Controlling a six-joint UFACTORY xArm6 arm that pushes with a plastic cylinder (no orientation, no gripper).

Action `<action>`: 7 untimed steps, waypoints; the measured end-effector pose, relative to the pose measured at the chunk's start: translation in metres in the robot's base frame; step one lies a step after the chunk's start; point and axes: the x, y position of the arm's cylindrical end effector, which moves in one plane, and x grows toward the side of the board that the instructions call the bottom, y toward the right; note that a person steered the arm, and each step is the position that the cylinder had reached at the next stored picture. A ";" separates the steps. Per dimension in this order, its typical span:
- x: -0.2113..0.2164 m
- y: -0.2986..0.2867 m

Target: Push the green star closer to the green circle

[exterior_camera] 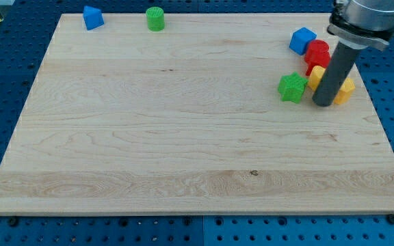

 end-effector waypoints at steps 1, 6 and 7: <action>-0.007 -0.023; -0.079 -0.154; -0.079 -0.174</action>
